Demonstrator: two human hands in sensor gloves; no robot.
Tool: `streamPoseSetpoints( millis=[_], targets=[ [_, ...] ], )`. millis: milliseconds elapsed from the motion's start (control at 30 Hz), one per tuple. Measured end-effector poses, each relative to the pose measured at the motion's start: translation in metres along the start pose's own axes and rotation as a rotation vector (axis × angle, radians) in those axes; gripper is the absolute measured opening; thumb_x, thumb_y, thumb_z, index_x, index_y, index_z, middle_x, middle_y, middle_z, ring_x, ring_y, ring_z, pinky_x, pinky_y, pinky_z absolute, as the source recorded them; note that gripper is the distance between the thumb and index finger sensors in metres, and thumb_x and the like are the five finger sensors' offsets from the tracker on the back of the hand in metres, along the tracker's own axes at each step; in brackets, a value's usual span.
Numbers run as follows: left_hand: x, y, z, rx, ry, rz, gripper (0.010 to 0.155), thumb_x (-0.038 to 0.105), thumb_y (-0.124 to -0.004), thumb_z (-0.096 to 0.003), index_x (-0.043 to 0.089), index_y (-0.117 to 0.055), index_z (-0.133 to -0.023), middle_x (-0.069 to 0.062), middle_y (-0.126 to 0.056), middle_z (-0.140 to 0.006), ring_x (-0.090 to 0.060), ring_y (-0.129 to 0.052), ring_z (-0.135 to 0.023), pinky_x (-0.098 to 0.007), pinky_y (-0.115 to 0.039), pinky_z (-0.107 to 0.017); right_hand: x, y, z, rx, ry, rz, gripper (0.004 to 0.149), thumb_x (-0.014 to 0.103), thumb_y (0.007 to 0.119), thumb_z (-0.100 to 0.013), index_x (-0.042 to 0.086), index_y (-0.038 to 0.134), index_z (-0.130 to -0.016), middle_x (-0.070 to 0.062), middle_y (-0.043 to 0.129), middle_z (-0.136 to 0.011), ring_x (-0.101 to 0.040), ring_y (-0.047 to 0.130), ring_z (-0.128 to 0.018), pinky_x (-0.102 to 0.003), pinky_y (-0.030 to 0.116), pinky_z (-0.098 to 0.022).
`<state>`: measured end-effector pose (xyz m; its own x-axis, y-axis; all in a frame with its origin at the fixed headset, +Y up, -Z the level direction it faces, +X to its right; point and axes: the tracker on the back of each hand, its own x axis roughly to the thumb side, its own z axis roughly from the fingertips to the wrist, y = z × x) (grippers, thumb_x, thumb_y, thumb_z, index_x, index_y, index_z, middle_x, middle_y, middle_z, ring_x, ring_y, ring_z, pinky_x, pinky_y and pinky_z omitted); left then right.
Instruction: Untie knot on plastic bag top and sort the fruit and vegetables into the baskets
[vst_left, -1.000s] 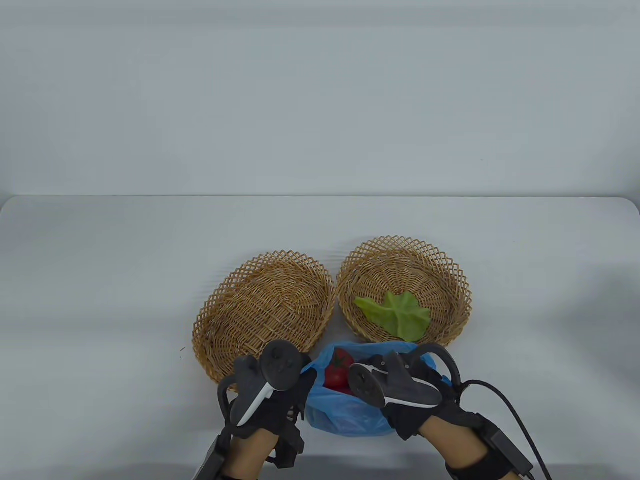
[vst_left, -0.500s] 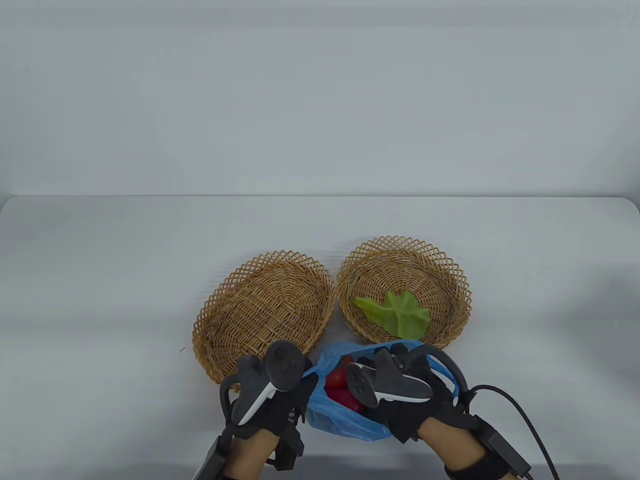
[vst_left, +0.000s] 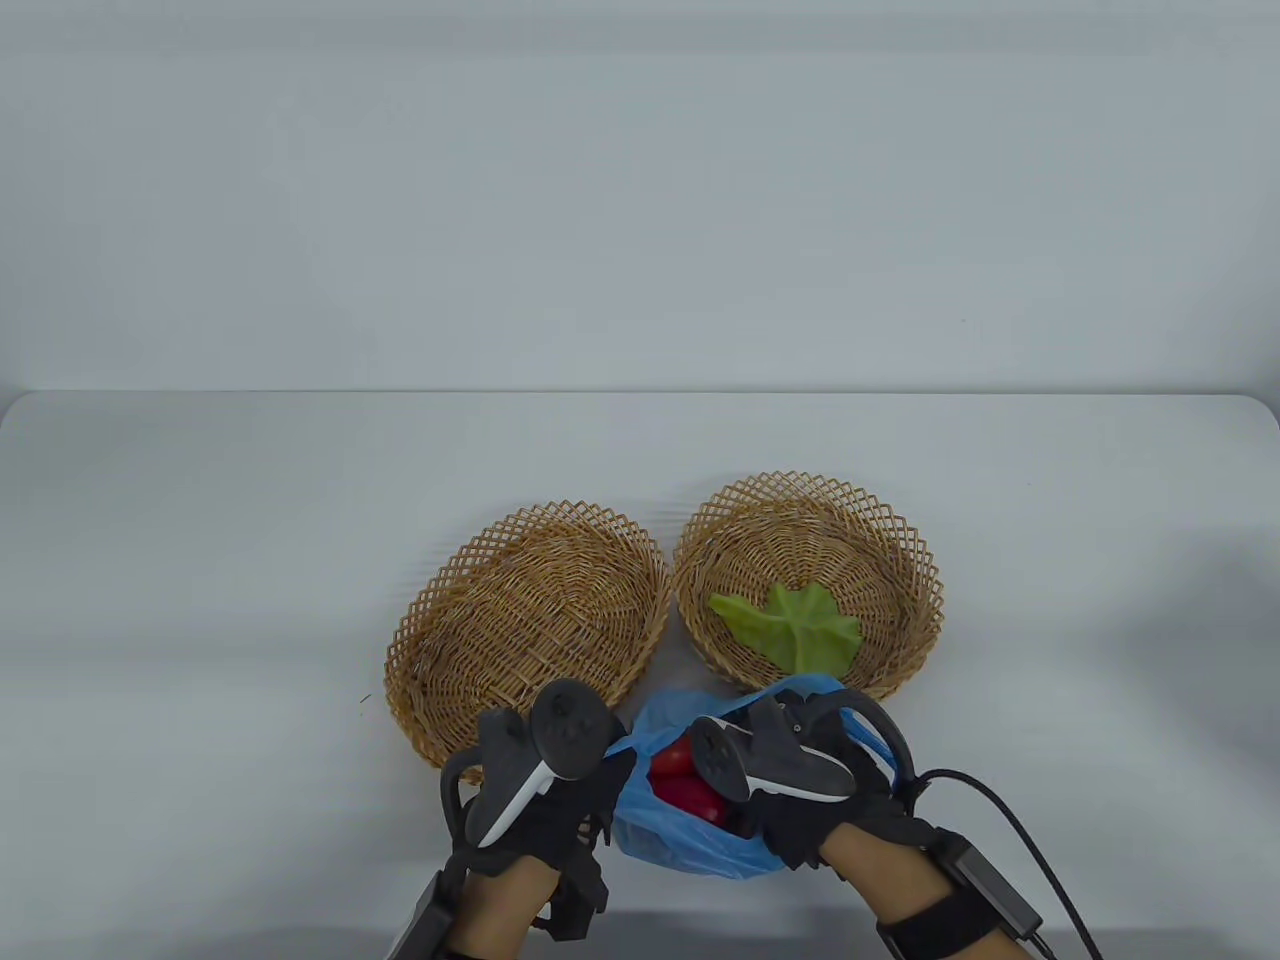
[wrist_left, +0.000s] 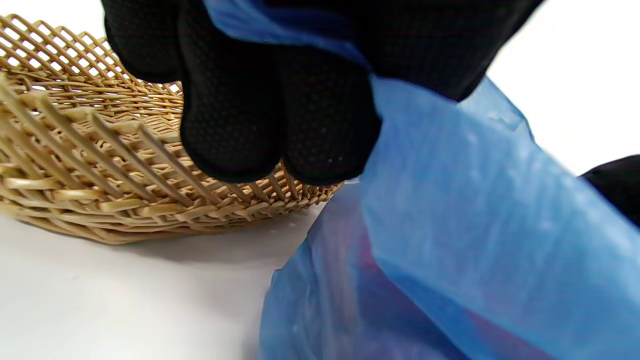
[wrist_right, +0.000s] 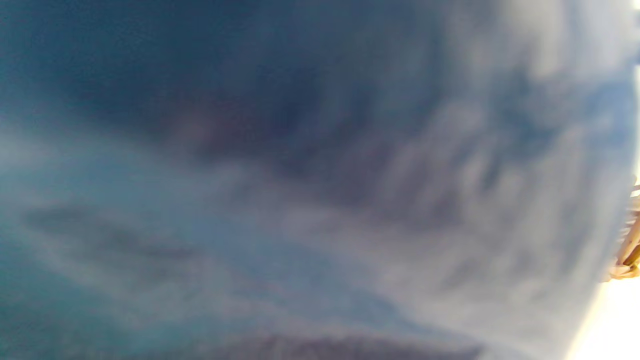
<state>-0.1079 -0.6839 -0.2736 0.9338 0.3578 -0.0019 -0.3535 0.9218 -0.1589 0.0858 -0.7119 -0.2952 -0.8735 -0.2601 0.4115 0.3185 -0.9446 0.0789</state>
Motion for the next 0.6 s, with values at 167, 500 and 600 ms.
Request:
streamPoseSetpoints(
  millis=[167, 500, 600],
  targets=[
    [0.000, 0.000, 0.000, -0.009, 0.000, 0.003, 0.043, 0.045, -0.083, -0.0446, 0.025, -0.087, -0.082, 0.007, -0.104, -0.055, -0.024, -0.103, -0.061, -0.055, -0.067, -0.072, 0.000, 0.007, -0.006, 0.091, 0.003, -0.002, 0.082, 0.052, 0.088, -0.040, 0.029, 0.049, -0.109, -0.012, 0.075, -0.105, -0.035, 0.078, -0.093, -0.060, 0.063, -0.070],
    [0.000, -0.001, -0.001, -0.029, 0.001, 0.000, 0.043, 0.044, -0.083, -0.0444, 0.025, -0.087, -0.082, 0.006, -0.104, -0.055, -0.025, -0.103, -0.061, -0.055, -0.067, -0.071, 0.008, 0.012, -0.008, 0.121, -0.012, -0.014, 0.092, 0.054, 0.092, -0.035, 0.023, 0.047, -0.109, -0.015, 0.073, -0.106, -0.037, 0.080, -0.093, -0.059, 0.067, -0.068],
    [0.000, -0.001, -0.001, -0.029, 0.004, 0.000, 0.043, 0.044, -0.083, -0.0443, 0.025, -0.088, -0.082, 0.006, -0.104, -0.055, -0.025, -0.103, -0.060, -0.055, -0.067, -0.072, 0.012, 0.015, -0.009, 0.108, -0.010, 0.026, 0.096, 0.057, 0.092, -0.033, 0.022, 0.046, -0.109, -0.014, 0.073, -0.105, -0.036, 0.081, -0.091, -0.057, 0.068, -0.067]
  ],
)
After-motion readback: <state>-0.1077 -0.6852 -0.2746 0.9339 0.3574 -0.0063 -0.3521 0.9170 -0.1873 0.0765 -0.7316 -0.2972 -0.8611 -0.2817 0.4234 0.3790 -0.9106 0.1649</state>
